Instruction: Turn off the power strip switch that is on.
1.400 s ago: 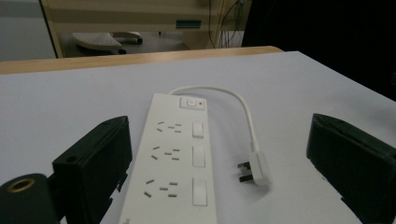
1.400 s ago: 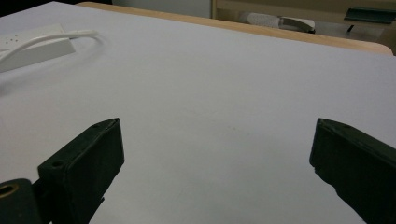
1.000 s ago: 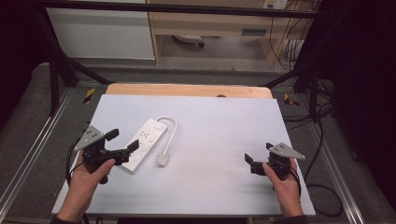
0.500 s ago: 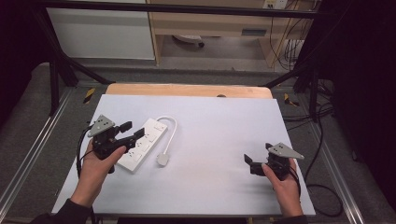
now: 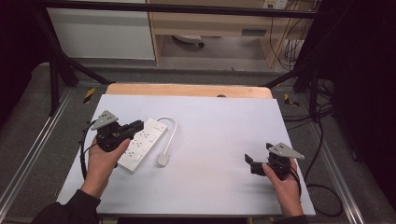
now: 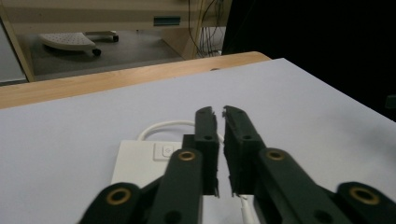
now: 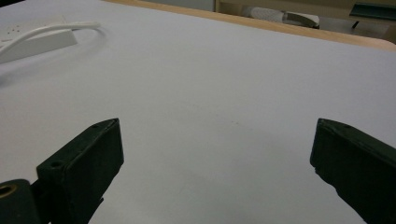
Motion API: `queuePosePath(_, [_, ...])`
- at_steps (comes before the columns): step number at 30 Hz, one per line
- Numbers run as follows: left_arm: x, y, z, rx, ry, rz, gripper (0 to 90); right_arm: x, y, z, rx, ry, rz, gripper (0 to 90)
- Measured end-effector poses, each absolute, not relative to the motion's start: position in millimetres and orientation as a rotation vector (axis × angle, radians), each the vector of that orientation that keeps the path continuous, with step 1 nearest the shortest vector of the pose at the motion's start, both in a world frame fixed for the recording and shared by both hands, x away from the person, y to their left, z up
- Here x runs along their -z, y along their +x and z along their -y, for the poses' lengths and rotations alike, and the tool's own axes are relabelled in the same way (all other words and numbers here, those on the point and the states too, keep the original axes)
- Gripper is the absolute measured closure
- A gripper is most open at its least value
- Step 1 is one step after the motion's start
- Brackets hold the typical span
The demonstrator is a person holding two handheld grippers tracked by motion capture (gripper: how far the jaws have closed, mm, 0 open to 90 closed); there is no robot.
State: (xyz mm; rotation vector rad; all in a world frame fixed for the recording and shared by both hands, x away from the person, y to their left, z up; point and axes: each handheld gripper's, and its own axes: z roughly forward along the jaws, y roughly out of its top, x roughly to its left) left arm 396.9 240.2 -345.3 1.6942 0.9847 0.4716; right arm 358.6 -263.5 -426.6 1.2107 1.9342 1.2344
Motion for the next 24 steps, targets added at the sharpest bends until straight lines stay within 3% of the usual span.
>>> queuePosePath(3, [347,400,-240,-0.475,1.689,-0.983,89.6,426,359,264,-1.232,1.208,-1.932,3.3])
queuePosePath(24, [369,429,-227,-0.458,1.803,-1.039,90.0,428,360,265,-1.220,1.218,-1.944,3.0])
